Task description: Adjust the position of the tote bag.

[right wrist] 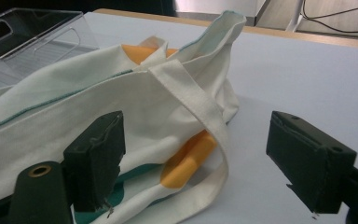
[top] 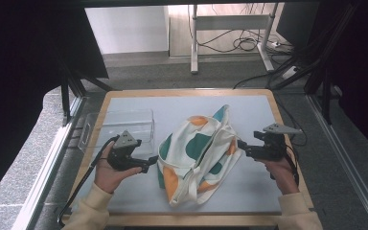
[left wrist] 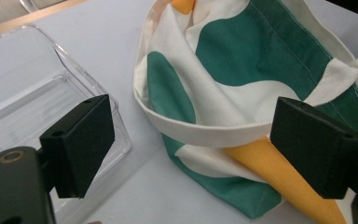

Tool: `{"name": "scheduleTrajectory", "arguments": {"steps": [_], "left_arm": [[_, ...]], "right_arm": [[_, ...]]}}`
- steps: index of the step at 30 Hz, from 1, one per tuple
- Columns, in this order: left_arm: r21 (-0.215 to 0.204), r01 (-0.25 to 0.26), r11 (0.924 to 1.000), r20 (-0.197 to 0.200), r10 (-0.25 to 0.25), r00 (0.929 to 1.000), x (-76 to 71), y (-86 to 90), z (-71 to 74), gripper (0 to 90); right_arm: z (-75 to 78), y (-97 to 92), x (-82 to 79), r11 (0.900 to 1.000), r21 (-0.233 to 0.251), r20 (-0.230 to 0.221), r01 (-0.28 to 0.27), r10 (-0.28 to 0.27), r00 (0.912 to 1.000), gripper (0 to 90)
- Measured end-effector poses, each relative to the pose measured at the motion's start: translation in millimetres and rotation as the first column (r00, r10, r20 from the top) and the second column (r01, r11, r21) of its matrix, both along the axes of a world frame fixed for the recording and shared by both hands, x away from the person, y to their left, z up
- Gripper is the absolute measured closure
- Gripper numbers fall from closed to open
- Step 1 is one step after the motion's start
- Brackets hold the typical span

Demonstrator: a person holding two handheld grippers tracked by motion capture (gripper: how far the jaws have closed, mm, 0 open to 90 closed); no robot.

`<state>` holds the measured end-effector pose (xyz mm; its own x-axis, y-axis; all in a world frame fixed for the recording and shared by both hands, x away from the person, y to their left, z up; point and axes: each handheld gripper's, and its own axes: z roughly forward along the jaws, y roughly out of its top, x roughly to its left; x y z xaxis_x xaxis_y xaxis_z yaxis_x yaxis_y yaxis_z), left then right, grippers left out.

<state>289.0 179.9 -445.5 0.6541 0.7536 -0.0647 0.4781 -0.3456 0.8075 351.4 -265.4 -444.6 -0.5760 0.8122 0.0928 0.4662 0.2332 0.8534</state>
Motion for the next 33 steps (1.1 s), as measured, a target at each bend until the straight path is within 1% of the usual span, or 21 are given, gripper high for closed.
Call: {"name": "scheduleTrajectory", "arguments": {"steps": [2,3,6,7,8,9,11,13,17,24,26,29,32,33], "left_arm": [[-0.005,0.016,0.9999,-0.009,-0.016,0.9998,0.4,0.0,0.3,14.3],[0.001,0.022,0.9998,-0.012,-0.022,0.9997,-0.1,-0.2,0.1,14.3],[0.018,0.023,0.9996,-0.008,-0.022,0.9997,-2.7,-1.2,-0.5,14.5],[0.019,0.024,0.9995,-0.005,-0.024,0.9997,-3.5,-1.5,-0.3,14.6],[0.018,0.027,0.9995,-0.003,-0.027,0.9996,-4.5,-1.9,-0.1,14.8],[0.019,0.029,0.9994,-0.001,-0.029,0.9996,-5.0,-2.1,-0.2,14.8],[0.026,0.031,0.9992,0.0,-0.031,0.9995,-6.5,-2.3,0.1,14.8],[0.023,0.031,0.9993,0.003,-0.031,0.9995,-8.8,-2.7,0.6,14.9],[-0.012,0.042,0.999,-0.013,-0.042,0.999,-12.9,-3.2,2.9,16.3],[-0.034,0.067,0.9972,-0.023,-0.068,0.9974,-15.2,-4.7,3.5,17.1],[-0.036,0.072,0.9967,-0.024,-0.073,0.997,-15.6,-5.9,2.9,17.1],[-0.064,0.089,0.994,-0.038,-0.091,0.9951,-17.0,-9.4,2.5,17.5],[-0.03,0.113,0.9932,-0.029,-0.114,0.9931,-21.3,-17.0,4.3,17.6],[-0.031,0.126,0.9916,-0.028,-0.127,0.9916,-23.1,-19.5,5.2,17.6]], "right_arm": [[-0.1,-0.3,0.0,1.0,-0.007,-0.001,-0.002,0.002,1.0,19.6],[-0.3,-0.5,0.2,0.9999,-0.01,-0.001,-0.003,0.003,1.0,19.6],[-1.2,-0.6,1.5,0.9999,-0.014,-0.003,0.003,-0.003,1.0,19.6],[-1.8,-0.4,2.1,0.9998,-0.017,-0.005,0.004,-0.004,1.0,19.6],[-2.9,0.3,2.7,0.9994,-0.034,-0.008,0.006,-0.007,0.9999,19.6],[-2.9,0.3,2.7,0.9994,-0.034,-0.008,0.006,-0.007,0.9999,19.6],[-2.9,0.4,2.3,0.9986,-0.052,-0.007,0.007,-0.007,1.0,19.5],[-2.3,-0.3,1.5,0.9985,-0.053,-0.003,0.013,-0.013,0.9999,19.6],[-2.5,-1.6,2.4,0.9979,-0.057,-0.011,0.03,-0.03,0.9995,19.6],[-8.7,0.1,8.7,0.9954,-0.09,-0.022,0.031,-0.033,0.9992,19.4],[-9.2,0.1,9.1,0.9952,-0.093,-0.023,0.032,-0.034,0.9991,19.4],[-10.2,-0.3,10.3,0.9944,-0.1,-0.027,0.036,-0.039,0.9989,19.4],[-10.8,-0.5,11.5,0.994,-0.102,-0.027,0.038,-0.041,0.9988,19.4],[-11.0,-0.3,11.7,0.9939,-0.103,-0.027,0.04,-0.043,0.9987,19.4]]}}
